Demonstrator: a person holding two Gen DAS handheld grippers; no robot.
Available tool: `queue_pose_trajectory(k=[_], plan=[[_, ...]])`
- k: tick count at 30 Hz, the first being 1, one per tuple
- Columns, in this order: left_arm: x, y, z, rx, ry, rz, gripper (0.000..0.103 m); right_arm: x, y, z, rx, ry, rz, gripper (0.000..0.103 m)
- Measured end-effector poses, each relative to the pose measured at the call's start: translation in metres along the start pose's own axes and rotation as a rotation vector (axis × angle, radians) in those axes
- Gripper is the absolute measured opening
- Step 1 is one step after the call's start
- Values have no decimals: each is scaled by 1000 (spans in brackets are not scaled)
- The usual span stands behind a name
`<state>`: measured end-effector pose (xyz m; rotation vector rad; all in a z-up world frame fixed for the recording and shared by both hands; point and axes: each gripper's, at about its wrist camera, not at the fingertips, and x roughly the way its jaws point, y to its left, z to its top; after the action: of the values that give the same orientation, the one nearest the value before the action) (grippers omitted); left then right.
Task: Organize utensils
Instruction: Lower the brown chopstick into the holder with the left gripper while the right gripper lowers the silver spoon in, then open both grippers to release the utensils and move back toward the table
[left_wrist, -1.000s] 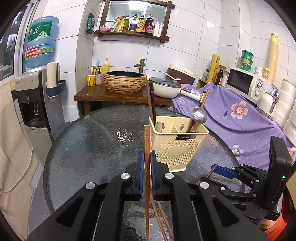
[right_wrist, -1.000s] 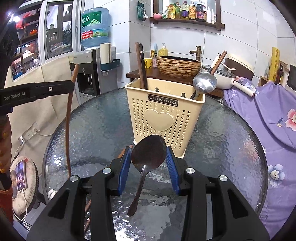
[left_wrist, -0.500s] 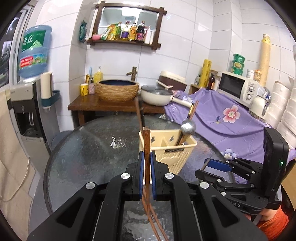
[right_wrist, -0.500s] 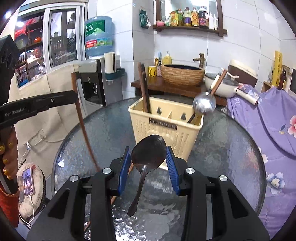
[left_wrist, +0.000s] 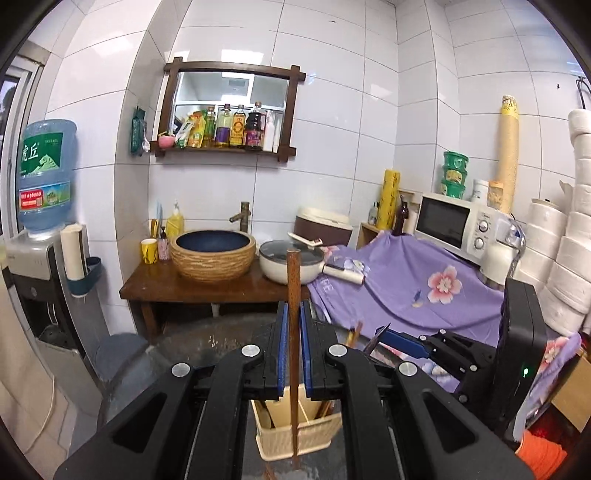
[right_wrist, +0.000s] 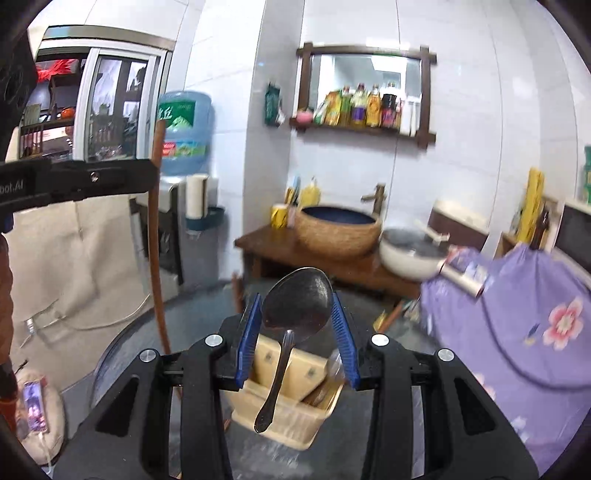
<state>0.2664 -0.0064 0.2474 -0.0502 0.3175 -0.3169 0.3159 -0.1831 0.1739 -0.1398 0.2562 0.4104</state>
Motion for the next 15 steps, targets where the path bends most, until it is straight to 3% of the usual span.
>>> queue_pose_trajectory(k=[6, 15], plan=[[33, 5, 14, -12, 16, 35, 7, 33, -11, 8, -7, 13, -38, 39], [85, 18, -31, -31, 130, 65, 7, 73, -5, -42, -27, 94, -46, 39]])
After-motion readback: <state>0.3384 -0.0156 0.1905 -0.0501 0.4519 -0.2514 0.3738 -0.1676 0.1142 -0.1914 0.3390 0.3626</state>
